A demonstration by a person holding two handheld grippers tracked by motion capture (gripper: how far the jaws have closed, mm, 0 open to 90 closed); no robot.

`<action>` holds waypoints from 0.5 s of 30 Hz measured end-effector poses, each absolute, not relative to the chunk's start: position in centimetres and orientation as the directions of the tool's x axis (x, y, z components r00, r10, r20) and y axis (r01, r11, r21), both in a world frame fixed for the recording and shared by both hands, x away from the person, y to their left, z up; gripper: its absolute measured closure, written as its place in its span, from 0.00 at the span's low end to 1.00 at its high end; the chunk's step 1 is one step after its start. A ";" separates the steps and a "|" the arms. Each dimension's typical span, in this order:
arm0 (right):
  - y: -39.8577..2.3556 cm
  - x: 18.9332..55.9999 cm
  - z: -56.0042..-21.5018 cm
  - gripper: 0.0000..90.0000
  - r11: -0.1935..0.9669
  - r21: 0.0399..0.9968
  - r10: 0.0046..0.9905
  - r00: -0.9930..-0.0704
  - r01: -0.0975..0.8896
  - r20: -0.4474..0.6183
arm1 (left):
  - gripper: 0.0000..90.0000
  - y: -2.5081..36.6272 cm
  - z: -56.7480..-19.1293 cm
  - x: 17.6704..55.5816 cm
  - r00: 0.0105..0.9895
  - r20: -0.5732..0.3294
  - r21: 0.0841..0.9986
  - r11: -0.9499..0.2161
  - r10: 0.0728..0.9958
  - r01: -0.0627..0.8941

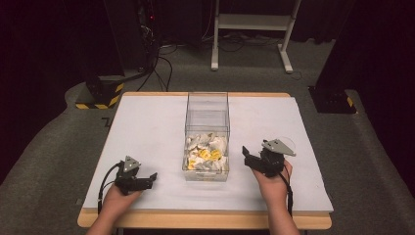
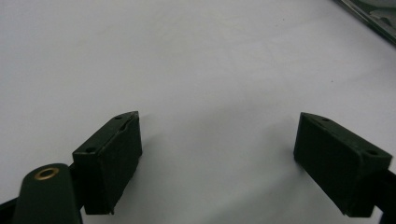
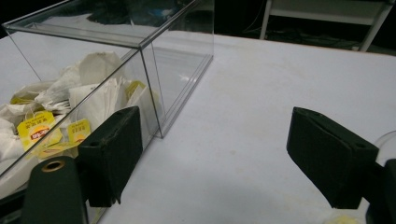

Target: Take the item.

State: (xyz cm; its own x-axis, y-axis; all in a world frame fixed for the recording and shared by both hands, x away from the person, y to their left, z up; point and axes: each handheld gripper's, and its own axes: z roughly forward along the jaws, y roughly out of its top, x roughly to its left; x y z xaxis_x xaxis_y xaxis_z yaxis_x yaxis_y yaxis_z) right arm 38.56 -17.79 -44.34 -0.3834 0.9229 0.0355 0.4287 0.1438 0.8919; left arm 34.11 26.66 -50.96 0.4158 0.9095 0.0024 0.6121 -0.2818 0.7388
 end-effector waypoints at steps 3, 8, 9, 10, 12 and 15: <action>-17.3 38.8 -45.1 0.20 0.155 0.877 0.922 -0.385 0.455 0.036 | 0.17 26.7 -51.0 34.1 0.416 0.002 0.739 -0.282 0.910 0.612; -17.1 39.4 -46.5 0.18 0.158 0.843 0.926 -0.374 0.514 0.055 | 0.17 26.7 -51.0 34.1 0.416 0.002 0.739 -0.281 0.909 0.612; -17.1 39.5 -46.8 0.18 0.162 0.837 0.926 -0.373 0.523 0.053 | 0.17 26.7 -51.0 34.1 0.416 0.002 0.739 -0.281 0.909 0.612; -17.0 39.6 -47.1 0.18 0.162 0.829 0.927 -0.370 0.535 0.057 | 0.17 26.7 -51.0 34.1 0.416 0.002 0.739 -0.281 0.909 0.612; -17.0 39.8 -47.5 0.18 0.170 0.820 0.927 -0.371 0.546 0.055 | 0.17 26.7 -51.0 34.1 0.416 0.002 0.739 -0.282 0.909 0.612; -16.6 40.3 -49.0 0.17 0.197 0.773 0.934 -0.355 0.602 0.038 | 0.17 26.7 -51.0 34.1 0.416 0.002 0.739 -0.281 0.909 0.612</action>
